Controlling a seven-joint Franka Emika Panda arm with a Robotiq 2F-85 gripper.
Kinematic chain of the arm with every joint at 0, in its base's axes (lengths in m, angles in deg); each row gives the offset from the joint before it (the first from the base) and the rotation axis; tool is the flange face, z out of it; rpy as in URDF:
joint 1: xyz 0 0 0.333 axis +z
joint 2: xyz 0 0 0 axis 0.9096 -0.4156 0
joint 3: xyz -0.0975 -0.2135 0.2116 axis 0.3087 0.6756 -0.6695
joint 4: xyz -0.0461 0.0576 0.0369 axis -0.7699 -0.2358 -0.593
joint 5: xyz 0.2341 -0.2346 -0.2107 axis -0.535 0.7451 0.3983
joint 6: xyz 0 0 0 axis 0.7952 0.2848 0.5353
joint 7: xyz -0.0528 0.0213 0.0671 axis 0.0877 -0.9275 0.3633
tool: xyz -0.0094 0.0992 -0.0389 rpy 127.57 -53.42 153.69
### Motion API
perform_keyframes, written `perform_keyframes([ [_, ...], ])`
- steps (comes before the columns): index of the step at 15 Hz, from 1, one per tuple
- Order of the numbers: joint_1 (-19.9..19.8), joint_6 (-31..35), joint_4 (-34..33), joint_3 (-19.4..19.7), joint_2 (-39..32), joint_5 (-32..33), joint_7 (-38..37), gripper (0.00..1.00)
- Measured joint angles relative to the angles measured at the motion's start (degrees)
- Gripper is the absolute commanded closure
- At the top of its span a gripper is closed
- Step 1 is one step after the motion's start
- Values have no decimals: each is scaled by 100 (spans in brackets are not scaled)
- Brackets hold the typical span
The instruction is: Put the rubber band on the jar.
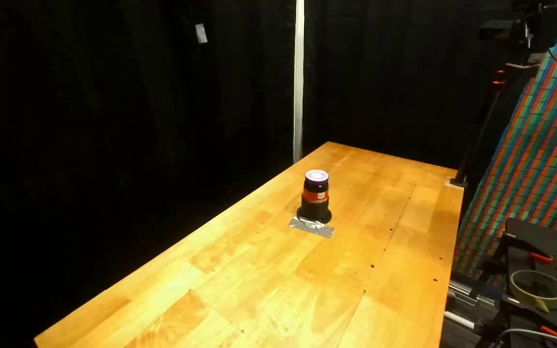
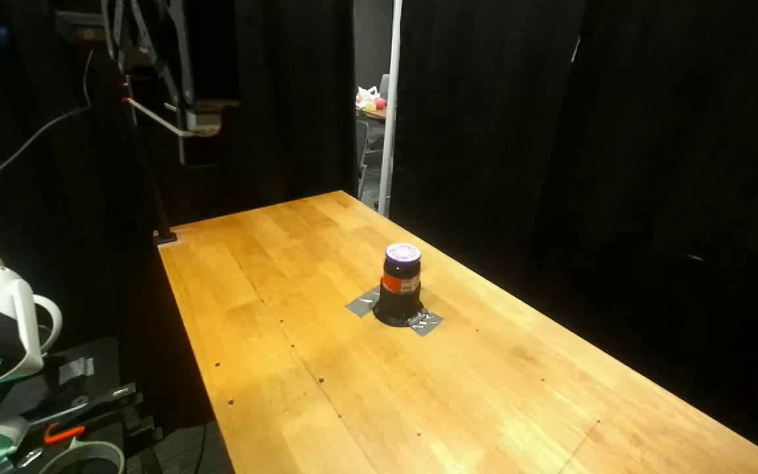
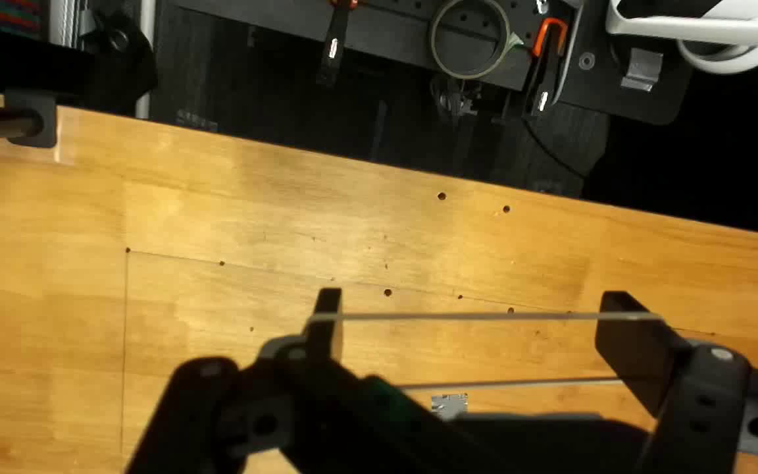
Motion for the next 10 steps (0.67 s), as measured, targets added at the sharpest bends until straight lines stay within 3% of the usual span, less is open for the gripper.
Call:
perform_keyframes([
  [10, 0, 0, -40, 0, 37, 0, 0, 0],
])
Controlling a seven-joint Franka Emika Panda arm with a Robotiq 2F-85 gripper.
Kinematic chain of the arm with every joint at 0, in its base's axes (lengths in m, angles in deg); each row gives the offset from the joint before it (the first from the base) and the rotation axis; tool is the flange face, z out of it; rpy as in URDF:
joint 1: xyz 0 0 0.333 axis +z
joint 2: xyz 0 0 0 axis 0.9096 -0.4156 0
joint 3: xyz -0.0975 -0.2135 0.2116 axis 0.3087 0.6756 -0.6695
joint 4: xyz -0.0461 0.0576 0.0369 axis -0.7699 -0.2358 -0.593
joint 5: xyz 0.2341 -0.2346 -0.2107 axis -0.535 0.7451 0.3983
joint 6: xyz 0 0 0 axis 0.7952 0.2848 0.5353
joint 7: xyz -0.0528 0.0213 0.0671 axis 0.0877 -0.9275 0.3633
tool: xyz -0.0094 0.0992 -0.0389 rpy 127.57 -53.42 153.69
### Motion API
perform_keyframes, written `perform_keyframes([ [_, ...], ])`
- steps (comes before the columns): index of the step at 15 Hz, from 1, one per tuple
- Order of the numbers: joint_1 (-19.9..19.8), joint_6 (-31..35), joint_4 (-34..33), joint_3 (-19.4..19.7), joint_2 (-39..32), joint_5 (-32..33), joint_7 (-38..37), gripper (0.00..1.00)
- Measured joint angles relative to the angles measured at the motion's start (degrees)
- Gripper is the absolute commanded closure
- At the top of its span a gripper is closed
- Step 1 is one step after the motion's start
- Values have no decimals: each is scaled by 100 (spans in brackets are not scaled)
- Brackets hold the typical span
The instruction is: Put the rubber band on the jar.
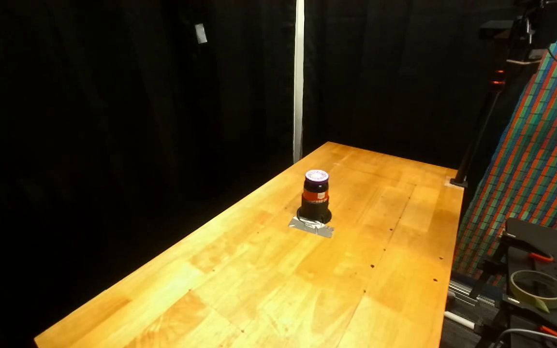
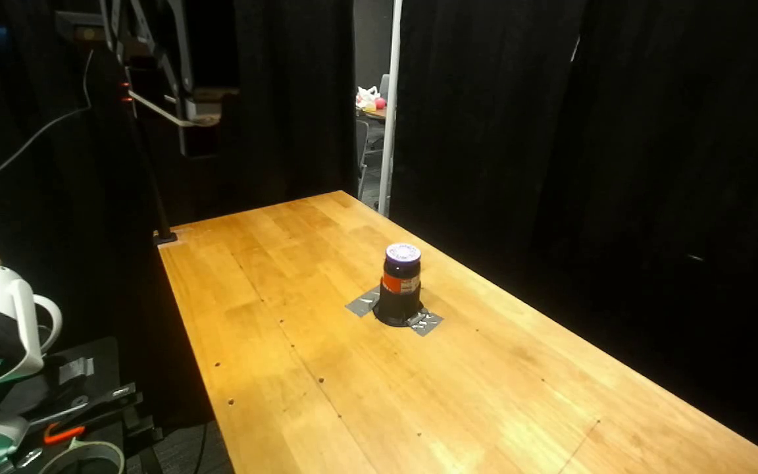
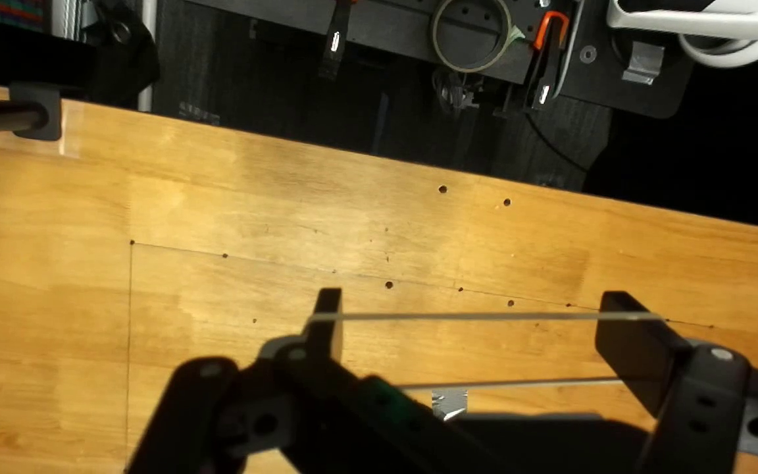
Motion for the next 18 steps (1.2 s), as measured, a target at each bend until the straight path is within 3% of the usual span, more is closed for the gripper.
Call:
perform_keyframes([
  [5, 11, 78, -18, -70, -57, -29, -78, 0],
  [8, 133, 539, -231, -419, -482, -154, -547, 0],
  [14, 326, 1905, -996, -1294, -2356, -108, -1787, 0],
  [18, 389, 2964, -1525, -1497, -3709, 160, -2262, 0],
])
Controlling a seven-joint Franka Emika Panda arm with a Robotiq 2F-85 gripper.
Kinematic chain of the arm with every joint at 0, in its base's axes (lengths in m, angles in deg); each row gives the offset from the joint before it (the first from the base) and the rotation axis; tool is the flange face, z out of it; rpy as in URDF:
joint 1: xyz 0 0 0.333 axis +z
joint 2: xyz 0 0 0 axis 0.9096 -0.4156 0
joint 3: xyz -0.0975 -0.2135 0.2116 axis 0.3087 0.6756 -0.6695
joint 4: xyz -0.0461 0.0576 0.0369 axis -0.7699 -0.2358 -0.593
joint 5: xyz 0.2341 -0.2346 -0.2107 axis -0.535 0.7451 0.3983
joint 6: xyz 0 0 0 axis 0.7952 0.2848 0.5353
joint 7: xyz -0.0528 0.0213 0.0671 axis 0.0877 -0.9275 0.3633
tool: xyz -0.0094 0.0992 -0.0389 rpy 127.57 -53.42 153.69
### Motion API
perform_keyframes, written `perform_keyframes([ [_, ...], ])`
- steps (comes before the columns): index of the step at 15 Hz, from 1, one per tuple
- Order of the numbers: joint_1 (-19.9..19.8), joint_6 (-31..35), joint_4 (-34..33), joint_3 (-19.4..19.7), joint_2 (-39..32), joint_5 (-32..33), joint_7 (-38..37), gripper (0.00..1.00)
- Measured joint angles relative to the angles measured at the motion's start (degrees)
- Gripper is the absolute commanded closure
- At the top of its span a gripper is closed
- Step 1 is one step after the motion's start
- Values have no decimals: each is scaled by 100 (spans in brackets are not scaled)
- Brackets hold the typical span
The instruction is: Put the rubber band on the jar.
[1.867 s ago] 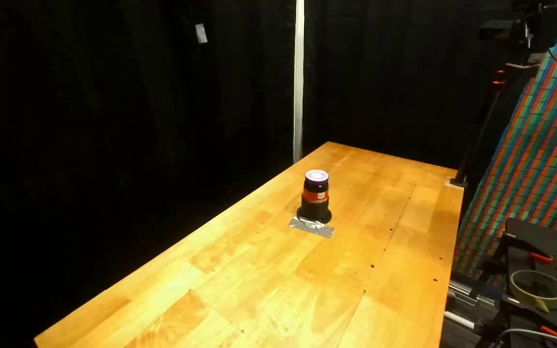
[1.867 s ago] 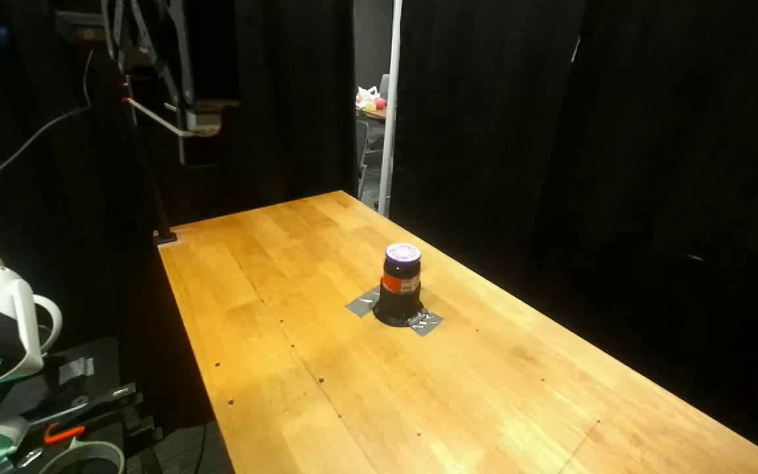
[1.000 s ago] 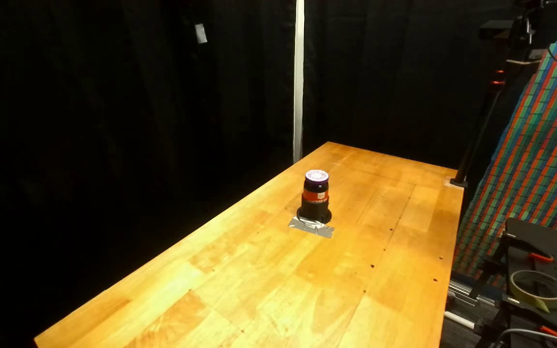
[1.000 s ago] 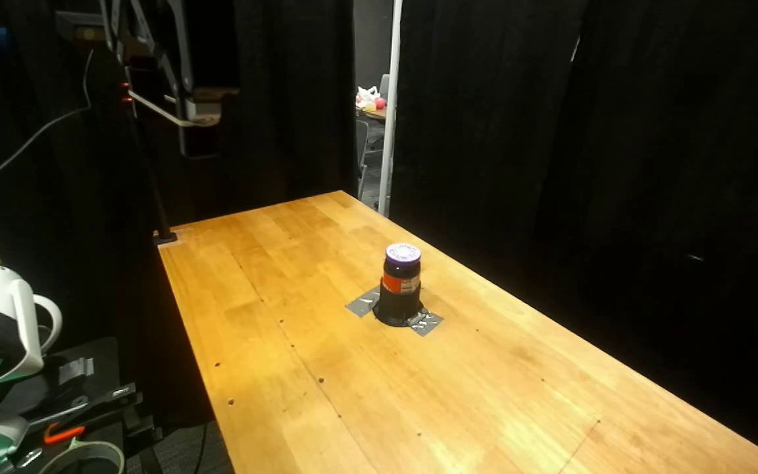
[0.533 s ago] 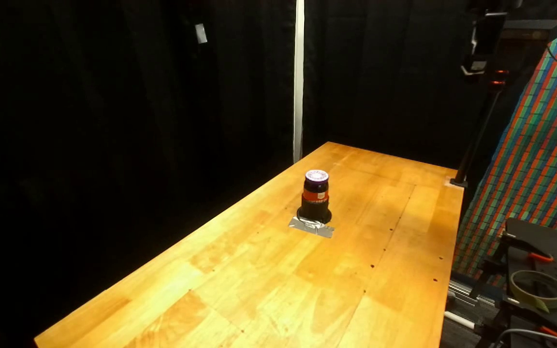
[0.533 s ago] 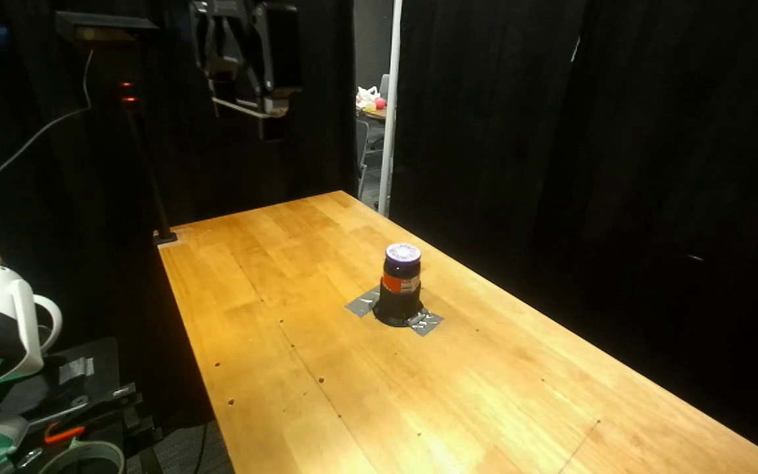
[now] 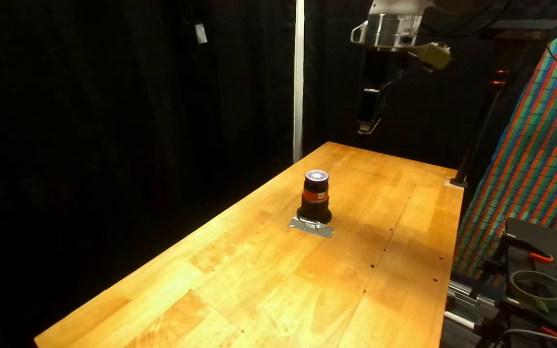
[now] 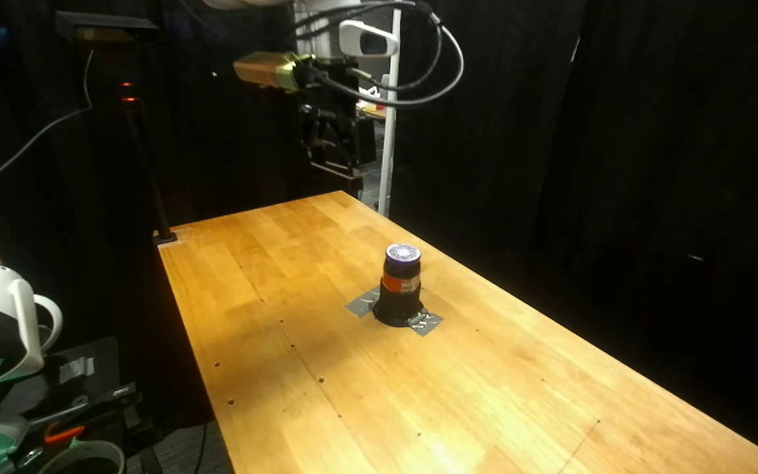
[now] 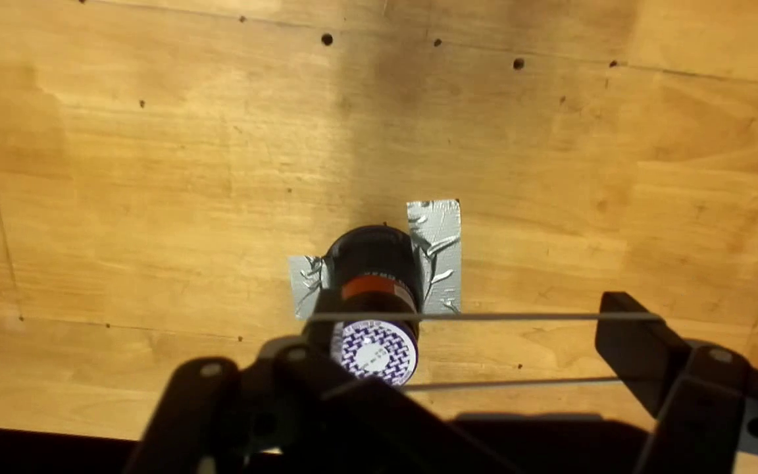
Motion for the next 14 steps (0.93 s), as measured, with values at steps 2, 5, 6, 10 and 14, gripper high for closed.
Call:
perform_keyframes([
  [2, 5, 398, -253, 15, -555, 42, -38, 0],
  [5, 4, 843, -608, 96, -1239, 44, -28, 0],
  [6, 3, 956, -720, 124, -1438, 44, -14, 0],
  [10, -3, 1109, -1134, 211, -2050, 39, 52, 0],
  [14, -3, 1332, -1429, 268, -2463, 40, 99, 0],
])
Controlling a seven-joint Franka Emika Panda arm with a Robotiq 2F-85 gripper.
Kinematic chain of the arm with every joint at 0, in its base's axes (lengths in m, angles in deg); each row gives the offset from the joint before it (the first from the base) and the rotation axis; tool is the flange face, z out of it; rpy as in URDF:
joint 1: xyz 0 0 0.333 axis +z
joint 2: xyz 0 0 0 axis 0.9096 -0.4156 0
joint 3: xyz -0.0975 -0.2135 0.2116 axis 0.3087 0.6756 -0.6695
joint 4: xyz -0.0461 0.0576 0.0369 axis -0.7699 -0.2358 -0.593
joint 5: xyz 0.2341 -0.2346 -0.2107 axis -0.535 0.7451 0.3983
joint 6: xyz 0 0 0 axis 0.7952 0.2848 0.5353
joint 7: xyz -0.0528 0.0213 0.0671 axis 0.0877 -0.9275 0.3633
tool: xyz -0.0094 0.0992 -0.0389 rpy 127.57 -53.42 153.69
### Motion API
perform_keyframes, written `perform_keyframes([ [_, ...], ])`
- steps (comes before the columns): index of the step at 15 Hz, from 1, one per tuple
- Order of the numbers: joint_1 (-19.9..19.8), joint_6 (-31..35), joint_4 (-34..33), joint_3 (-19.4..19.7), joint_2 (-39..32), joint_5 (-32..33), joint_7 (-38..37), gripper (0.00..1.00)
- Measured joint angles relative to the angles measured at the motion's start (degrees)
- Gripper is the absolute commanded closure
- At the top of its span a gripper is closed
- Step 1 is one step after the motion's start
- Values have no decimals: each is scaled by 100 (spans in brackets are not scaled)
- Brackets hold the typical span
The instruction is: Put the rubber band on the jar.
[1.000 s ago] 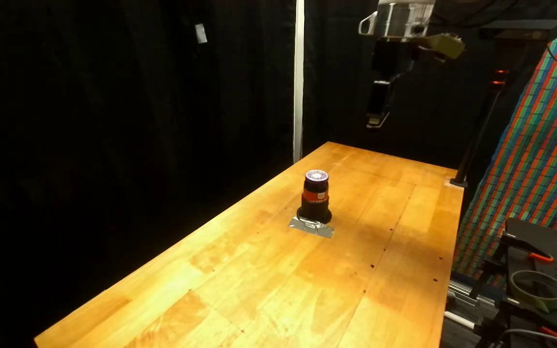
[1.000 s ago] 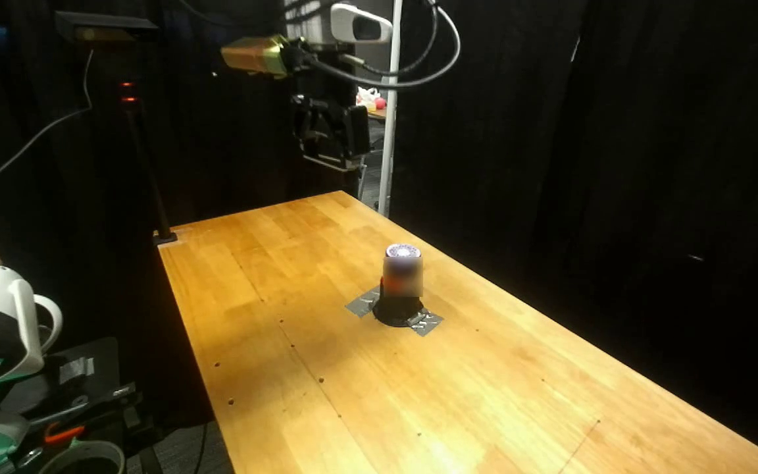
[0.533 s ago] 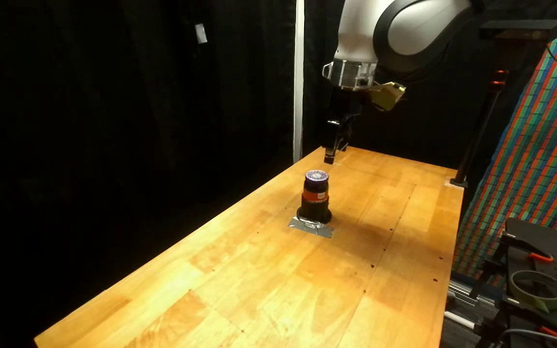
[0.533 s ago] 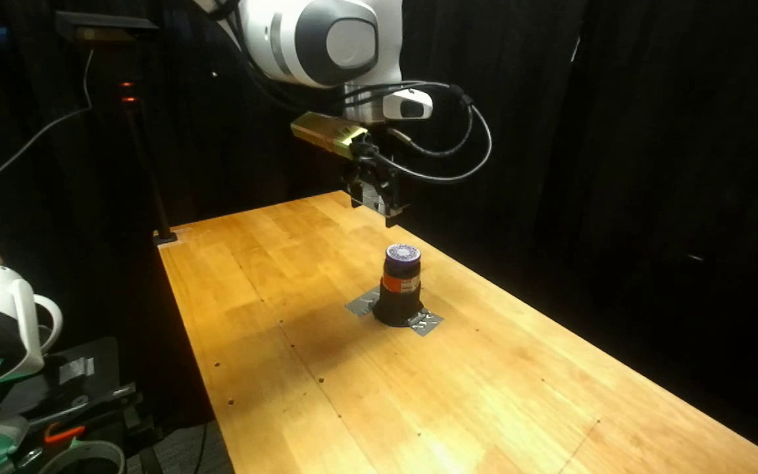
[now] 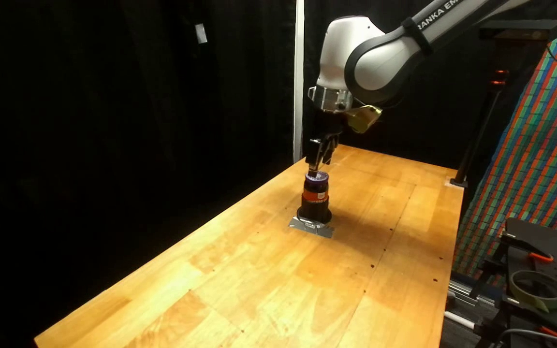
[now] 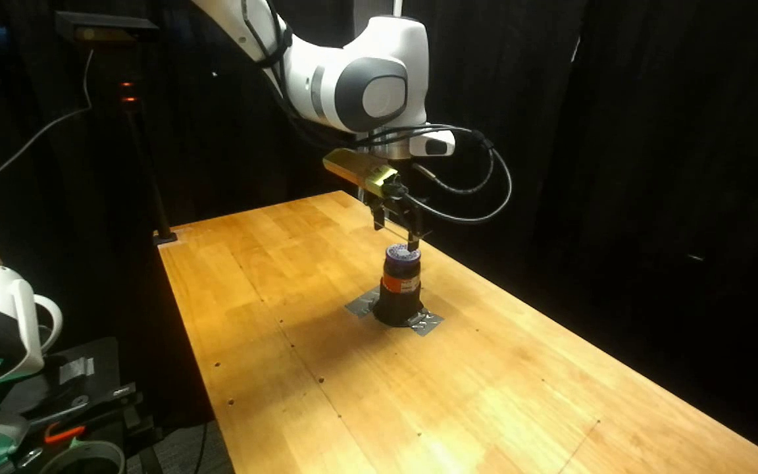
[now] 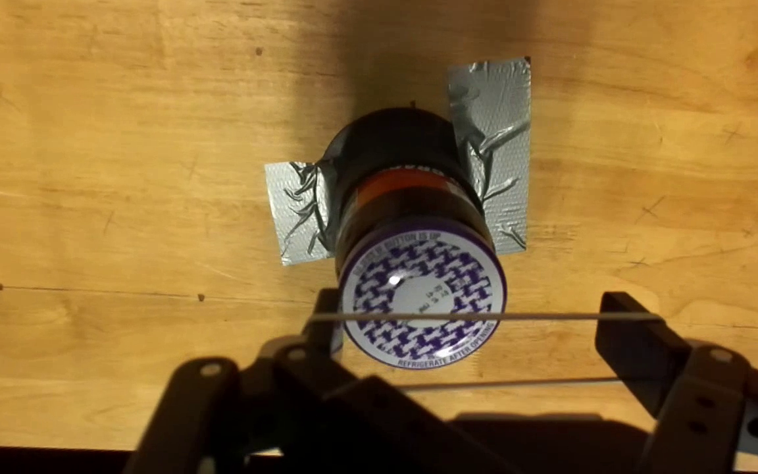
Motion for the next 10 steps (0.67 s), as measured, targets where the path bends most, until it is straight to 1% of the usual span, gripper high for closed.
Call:
perform_keyframes([
  [7, 0, 398, -357, 83, -507, 0, 14, 0],
  [10, -1, 465, -453, 119, -664, 0, 21, 0],
])
